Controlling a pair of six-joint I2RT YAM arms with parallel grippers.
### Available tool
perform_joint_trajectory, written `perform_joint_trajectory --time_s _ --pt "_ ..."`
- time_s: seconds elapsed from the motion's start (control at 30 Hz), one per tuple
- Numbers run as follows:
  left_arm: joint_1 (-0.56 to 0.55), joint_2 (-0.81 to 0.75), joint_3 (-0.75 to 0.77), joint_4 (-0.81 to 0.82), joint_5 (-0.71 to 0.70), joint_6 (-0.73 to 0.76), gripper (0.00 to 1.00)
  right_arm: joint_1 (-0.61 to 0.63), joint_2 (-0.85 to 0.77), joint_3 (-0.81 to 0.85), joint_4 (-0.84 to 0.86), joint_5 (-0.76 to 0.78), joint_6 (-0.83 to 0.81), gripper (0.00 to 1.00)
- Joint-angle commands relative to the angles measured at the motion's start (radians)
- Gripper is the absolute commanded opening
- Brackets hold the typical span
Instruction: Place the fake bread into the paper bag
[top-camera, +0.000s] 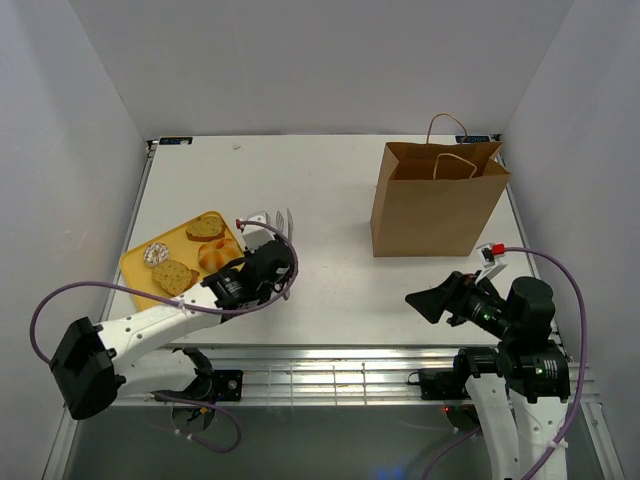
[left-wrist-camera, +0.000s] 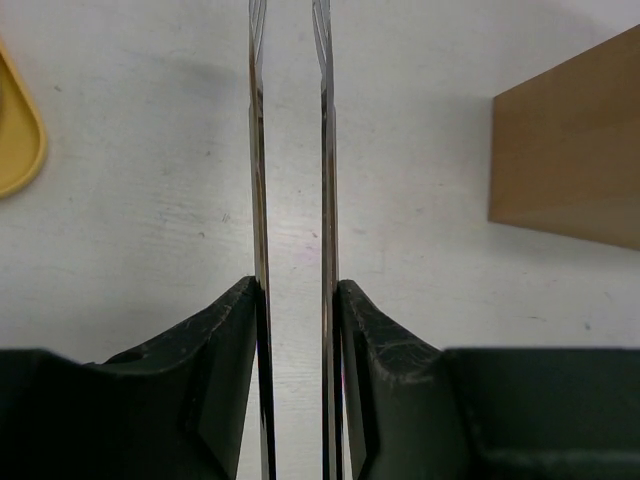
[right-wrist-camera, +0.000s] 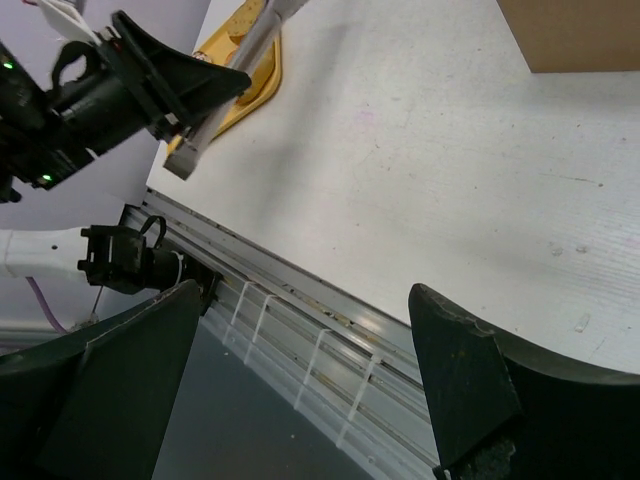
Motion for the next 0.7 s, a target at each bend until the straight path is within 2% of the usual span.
perform_joint_trajectory --time_s 0.0,0.13,0.27,0.43,0.5,0.57,0.67 --pt "0.07 -0.097 0.069 -0.02 0.186 0.103 0.46 0.002 0.07 0.067 0.023 -0.005 -0.079 0.9" --pt "0.14 -0.14 0.145 -0.066 0.351 0.141 0.49 0.003 0.168 0.125 0.02 0.103 -0.112 0.9" --pt "0.21 -0.137 0.232 -0.152 0.462 0.128 0.51 0.003 0.35 0.238 0.002 0.23 -0.084 0.9" --pt "0.25 -0.138 0.324 -0.213 0.612 0.013 0.53 0.003 0.49 0.404 -0.086 0.399 0.087 0.9" --pt "0.27 -0.134 0.365 -0.254 0.706 -0.049 0.53 0.003 0.512 0.451 -0.104 0.427 0.204 0.9" --pt "0.275 -0.129 0.43 -0.316 0.732 -0.092 0.54 0.003 0.561 0.545 -0.135 0.427 0.286 0.91" --pt "0.285 -0.141 0.496 -0.382 0.793 -0.161 0.56 0.003 0.669 0.718 -0.254 0.414 0.331 0.92"
